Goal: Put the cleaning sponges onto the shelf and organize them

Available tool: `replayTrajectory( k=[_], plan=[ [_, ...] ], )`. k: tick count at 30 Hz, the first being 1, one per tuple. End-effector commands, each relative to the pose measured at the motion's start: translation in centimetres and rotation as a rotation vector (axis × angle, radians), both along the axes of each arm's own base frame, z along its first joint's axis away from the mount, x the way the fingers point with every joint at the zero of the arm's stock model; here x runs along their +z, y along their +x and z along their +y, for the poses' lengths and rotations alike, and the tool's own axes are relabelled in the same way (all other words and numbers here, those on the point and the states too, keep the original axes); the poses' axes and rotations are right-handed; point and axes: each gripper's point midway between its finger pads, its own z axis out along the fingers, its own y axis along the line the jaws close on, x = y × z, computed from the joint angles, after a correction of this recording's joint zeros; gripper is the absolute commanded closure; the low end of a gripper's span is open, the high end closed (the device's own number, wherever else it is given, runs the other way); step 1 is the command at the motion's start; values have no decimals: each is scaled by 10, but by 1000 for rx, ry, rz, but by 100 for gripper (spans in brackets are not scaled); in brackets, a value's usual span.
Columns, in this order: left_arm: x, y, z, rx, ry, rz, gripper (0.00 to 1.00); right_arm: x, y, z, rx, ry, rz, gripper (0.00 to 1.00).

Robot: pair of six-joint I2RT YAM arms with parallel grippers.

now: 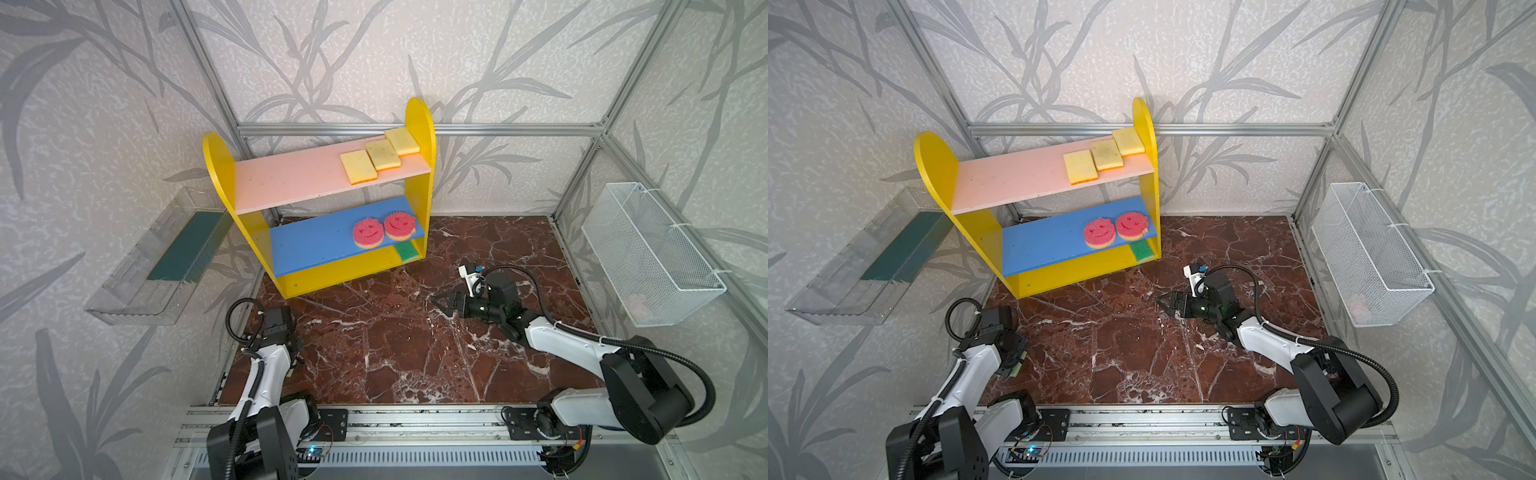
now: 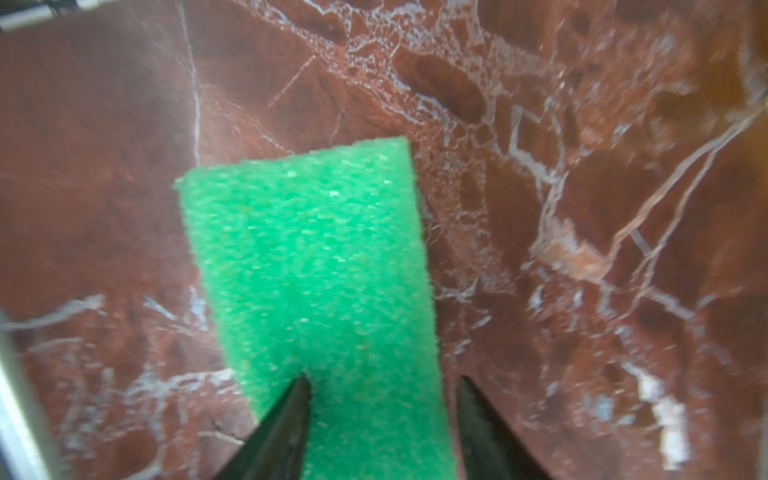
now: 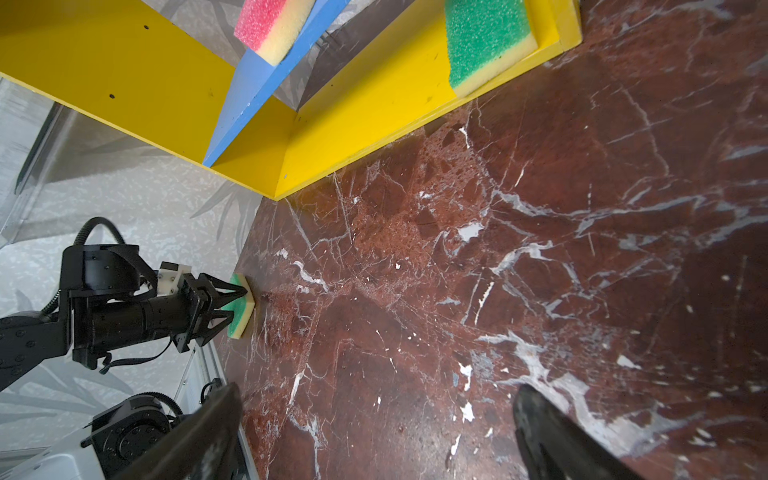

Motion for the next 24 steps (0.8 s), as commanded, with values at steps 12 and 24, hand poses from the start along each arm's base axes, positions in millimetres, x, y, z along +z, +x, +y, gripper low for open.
replayTrajectory(
  k=[12, 24],
  plan=[
    [0, 32, -72, -229, -179, -99, 69, -5, 0, -5, -15, -40, -5, 0],
    [50, 72, -188, -494, -157, -274, 70, -13, 6, -23, -76, -5, 63, 0]
  ],
)
